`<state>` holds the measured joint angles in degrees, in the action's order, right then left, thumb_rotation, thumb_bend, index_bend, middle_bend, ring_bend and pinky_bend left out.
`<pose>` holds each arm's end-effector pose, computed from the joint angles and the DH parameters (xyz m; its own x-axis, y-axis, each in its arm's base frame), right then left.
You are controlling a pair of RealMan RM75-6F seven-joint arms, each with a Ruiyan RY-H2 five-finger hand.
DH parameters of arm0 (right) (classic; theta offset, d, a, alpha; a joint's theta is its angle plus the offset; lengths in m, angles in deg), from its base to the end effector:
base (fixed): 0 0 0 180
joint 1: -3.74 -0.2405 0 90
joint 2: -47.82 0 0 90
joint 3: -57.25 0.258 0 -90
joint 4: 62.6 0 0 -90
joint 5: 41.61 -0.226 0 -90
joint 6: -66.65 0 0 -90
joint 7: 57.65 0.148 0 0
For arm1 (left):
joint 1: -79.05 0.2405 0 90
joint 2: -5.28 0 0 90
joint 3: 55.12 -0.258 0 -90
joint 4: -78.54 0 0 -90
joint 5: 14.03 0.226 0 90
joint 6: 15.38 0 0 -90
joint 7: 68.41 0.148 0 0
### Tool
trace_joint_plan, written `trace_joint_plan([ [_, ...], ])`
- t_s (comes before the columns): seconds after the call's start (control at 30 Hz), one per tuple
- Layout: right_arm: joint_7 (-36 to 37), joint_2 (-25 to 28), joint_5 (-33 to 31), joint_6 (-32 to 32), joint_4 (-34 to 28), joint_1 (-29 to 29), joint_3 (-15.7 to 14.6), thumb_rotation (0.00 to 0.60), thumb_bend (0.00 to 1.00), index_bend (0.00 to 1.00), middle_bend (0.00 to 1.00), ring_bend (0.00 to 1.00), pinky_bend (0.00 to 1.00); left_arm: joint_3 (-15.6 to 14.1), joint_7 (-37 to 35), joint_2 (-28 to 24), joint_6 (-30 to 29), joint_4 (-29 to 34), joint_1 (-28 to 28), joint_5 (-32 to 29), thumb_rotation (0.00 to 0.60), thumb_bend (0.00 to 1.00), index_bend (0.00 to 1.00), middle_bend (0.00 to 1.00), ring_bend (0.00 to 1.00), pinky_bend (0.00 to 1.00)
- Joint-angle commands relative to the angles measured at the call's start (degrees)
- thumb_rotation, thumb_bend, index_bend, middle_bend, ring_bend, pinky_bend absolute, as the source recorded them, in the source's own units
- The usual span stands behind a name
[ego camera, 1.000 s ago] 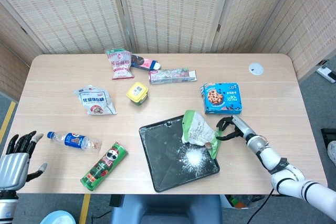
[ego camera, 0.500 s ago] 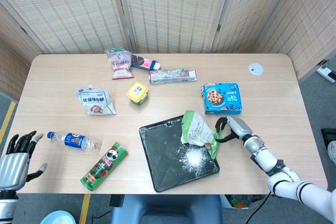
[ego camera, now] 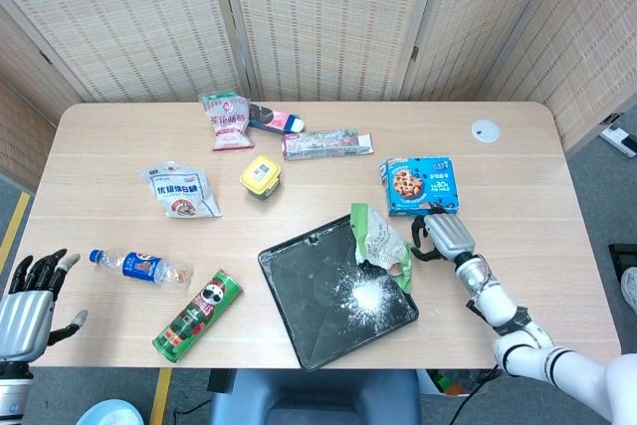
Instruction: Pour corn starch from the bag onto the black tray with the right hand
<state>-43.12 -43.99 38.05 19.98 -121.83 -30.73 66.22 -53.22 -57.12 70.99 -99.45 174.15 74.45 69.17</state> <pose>-0.2746 -0.3668 -0.0251 0.2851 -0.3834 0.8785 -0.9556 -0.1854 0.2291 -0.3135 0.1798 0.1282 0.4924 0.0516 0.8688 0.8689 0.0297 -0.4942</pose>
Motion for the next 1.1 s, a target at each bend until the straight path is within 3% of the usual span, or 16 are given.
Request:
trace_joint_plan([
  [0.03, -2.7, -0.7, -0.5, -2.4, 1.1, 0.3, 0.1, 0.600, 0.36, 0.68, 0.47, 0.46, 0.16, 0.0, 0.0, 0.1, 0.0, 0.0, 0.0, 0.1, 0.600, 0.29, 0.17, 0.12, 0.13, 0.00],
  [0.2, -0.3, 1.3, -1.1, -4.5, -2.5, 1.6, 0.4, 0.600, 0.36, 0.68, 0.47, 0.46, 0.17, -0.1, -0.1, -0.1, -0.1, 0.2, 0.1, 0.1, 0.600, 0.29, 0.17, 0.12, 0.13, 0.00],
  [0.4, 3.8, 7.0, -1.2, -5.7, -11.4, 3.3, 0.0, 0.600, 0.35, 0.63, 0.46, 0.46, 0.17, 0.0, 0.0, -0.4, -0.2, 0.4, 0.1, 0.1, 0.600, 0.29, 0.17, 0.12, 0.13, 0.00],
  [0.5, 5.7, 10.5, -2.0, -3.4, -16.8, 3.6, -0.7, 0.600, 0.34, 0.45, 0.37, 0.41, 0.17, -0.1, 0.0, -0.4, -0.2, 0.6, 0.1, 0.3, 0.600, 0.29, 0.17, 0.12, 0.13, 0.00],
  [0.57, 6.2, 12.4, -3.0, -1.5, -20.1, 3.5, -1.1, 0.600, 0.26, 0.25, 0.25, 0.35, 0.16, -0.2, -0.1, -0.5, -0.3, 0.6, 0.2, 0.3, 0.600, 0.29, 0.17, 0.12, 0.13, 0.00],
  [0.63, 6.5, 13.7, -4.2, 0.1, -22.5, 3.3, -1.2, 0.600, 0.20, 0.12, 0.16, 0.31, 0.15, -0.2, -0.3, -0.5, -0.4, 0.6, 0.2, 0.4, 0.600, 0.29, 0.17, 0.12, 0.13, 0.00],
  [0.73, 6.3, 14.7, -6.0, 1.8, -24.6, 2.9, -1.2, 0.600, 0.19, 0.02, 0.11, 0.28, 0.14, -0.3, -0.5, -0.6, -0.6, 0.5, 0.4, 0.4, 0.600, 0.29, 0.17, 0.12, 0.13, 0.00],
  [1.1, 1.1, 9.6, -10.8, 2.4, -22.5, 1.3, -0.6, 0.600, 0.18, 0.00, 0.05, 0.24, 0.12, -0.6, -1.8, -0.4, -0.5, -0.3, 0.8, 0.3, 0.600, 0.29, 0.17, 0.12, 0.13, 0.00],
])
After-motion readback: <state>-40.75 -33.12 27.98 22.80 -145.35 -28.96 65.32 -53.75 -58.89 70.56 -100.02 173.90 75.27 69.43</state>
